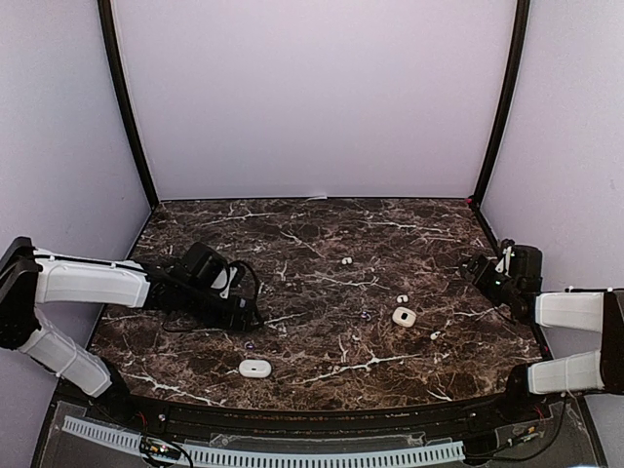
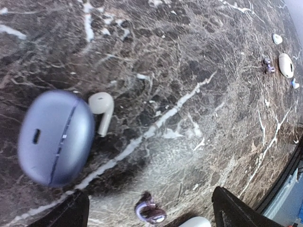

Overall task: Insert the wireless bluetooth earbuds into the charging case
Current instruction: Turn over the charging case at the center of the board.

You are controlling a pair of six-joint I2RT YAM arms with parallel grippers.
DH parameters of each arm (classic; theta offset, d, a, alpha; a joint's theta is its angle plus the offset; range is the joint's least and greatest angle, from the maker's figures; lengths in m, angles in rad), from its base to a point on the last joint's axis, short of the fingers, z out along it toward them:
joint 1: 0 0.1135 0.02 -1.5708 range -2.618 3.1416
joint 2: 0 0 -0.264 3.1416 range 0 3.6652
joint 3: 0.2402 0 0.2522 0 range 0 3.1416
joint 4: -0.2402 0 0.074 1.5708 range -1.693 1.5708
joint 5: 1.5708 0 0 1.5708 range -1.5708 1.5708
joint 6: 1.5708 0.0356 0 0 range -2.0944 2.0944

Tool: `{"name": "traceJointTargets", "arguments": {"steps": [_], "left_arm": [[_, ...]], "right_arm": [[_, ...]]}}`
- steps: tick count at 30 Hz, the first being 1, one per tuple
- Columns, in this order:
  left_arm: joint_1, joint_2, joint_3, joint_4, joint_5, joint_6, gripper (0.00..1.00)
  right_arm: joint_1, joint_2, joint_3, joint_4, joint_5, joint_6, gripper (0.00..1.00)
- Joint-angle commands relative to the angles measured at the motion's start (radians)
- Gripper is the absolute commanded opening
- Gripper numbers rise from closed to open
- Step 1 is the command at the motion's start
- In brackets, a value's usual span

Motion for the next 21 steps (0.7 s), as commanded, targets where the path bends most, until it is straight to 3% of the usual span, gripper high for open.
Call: {"name": "traceJointTargets", "arguments": {"steps": [1, 7, 11, 17, 21], "left_arm": [[0.026, -0.099, 0.016, -0.106, -0.16, 0.034, 0.93], [0.168, -0.091, 0.002, -0.098, -0.195, 0.026, 0.94], [0.197, -0.04, -0.001, -0.007, -0.195, 0.028, 0.95], [0.199, 0.05, 0.015, 0.153, -0.016, 0.065, 0.95], [0.2, 0.112, 0.045, 0.14, 0.023, 0.091, 0.95]], "right_arm": [[-0.006, 0.006, 0.024, 0.049, -0.023, -0.011, 0.98], [-0.006, -0.01, 0.021, 0.048, -0.031, -0.014, 0.98], [-0.005, -0.013, 0.019, 0.051, -0.031, -0.015, 0.98], [-0.005, -0.001, 0.021, 0.057, -0.041, -0.016, 0.98], [-0.006, 0.001, 0.02, 0.063, -0.048, -0.017, 0.98]]}}
